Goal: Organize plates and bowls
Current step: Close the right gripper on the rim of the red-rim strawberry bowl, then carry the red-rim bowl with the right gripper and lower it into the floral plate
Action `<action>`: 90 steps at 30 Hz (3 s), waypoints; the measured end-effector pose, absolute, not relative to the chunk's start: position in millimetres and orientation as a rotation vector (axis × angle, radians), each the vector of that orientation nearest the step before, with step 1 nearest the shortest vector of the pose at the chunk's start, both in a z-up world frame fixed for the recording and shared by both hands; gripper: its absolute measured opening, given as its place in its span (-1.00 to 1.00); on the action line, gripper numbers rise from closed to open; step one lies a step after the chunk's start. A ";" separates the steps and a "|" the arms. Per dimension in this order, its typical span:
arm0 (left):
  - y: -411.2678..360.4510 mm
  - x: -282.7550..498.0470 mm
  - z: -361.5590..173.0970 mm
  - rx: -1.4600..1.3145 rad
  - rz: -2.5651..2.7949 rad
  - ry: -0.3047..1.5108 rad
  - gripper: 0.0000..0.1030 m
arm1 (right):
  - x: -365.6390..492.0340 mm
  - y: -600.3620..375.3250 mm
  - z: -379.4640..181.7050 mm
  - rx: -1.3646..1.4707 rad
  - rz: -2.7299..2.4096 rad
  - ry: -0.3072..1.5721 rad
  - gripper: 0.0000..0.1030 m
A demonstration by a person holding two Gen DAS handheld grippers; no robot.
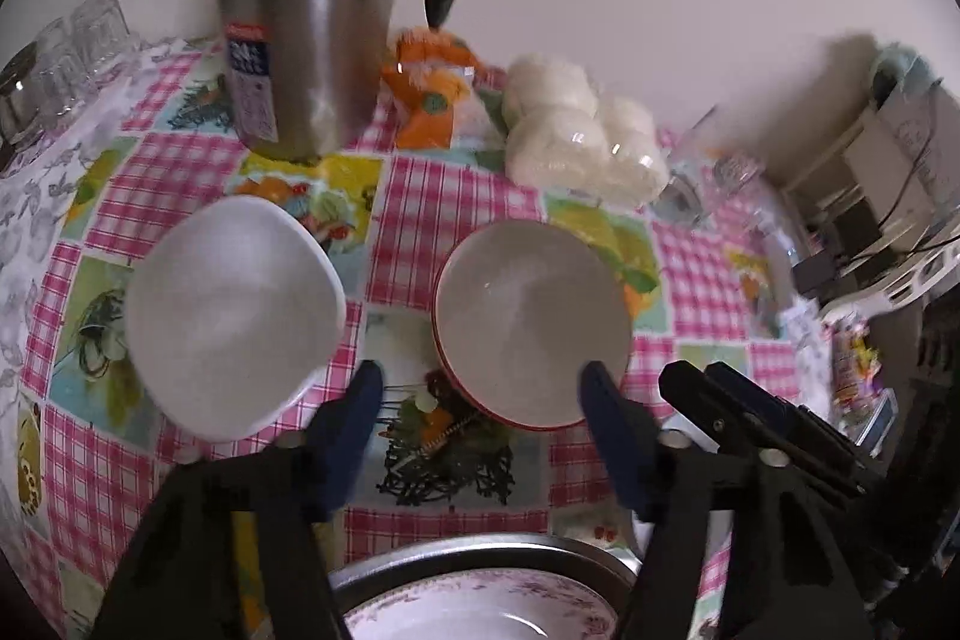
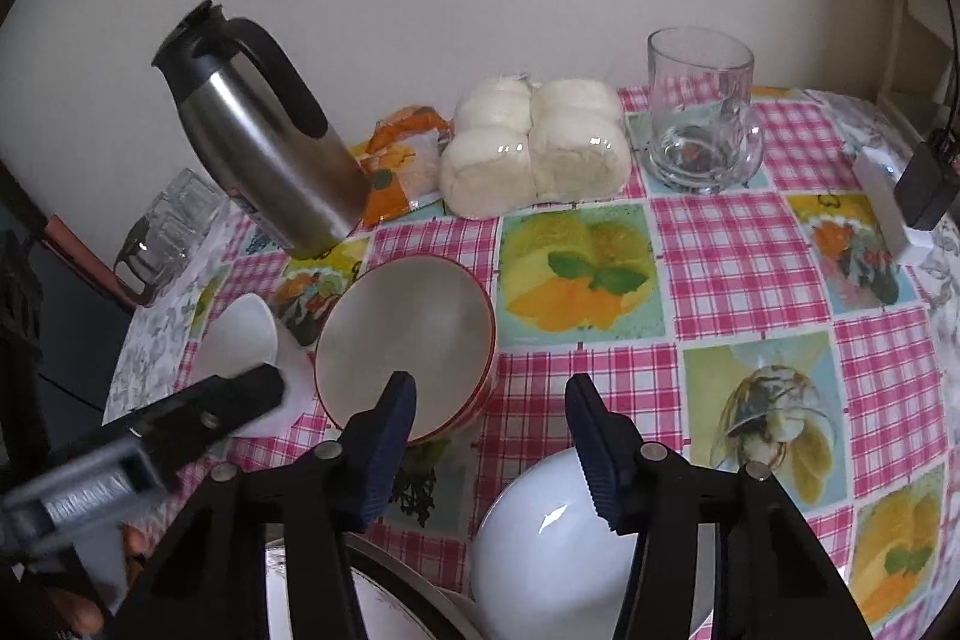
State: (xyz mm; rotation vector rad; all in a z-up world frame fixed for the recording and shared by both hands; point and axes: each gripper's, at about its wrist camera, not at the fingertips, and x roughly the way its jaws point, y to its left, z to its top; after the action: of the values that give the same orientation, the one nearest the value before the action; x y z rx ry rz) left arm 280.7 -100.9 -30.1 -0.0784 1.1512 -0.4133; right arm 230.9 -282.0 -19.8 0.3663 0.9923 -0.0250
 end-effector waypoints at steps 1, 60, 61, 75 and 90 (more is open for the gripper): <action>-104.0 284.7 -34.7 -0.071 -0.411 1.163 0.14 | 234.4 -281.9 -23.2 0.369 -0.023 1.006 -0.18; -55.1 128.4 -3.6 0.013 -0.451 1.011 -0.50 | 88.9 -211.3 -11.8 0.346 0.069 1.008 -0.48; -52.7 126.2 -6.4 0.008 -0.449 1.024 -0.47 | 85.9 -209.3 -15.7 0.351 0.071 1.022 -0.48; -34.3 126.7 -37.9 -0.036 -0.411 1.182 -0.36 | 83.1 -190.2 -37.1 0.342 0.093 1.109 -0.48; -23.7 134.0 -41.7 -0.088 -0.417 1.216 -0.31 | 88.0 -192.8 -40.0 0.382 0.125 1.106 -0.43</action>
State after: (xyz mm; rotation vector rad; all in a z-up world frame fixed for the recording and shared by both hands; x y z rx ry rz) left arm 134.0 -23.7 -41.7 -0.0885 1.2158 -0.4170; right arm 88.0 -192.8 -40.0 0.3822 1.1059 0.1248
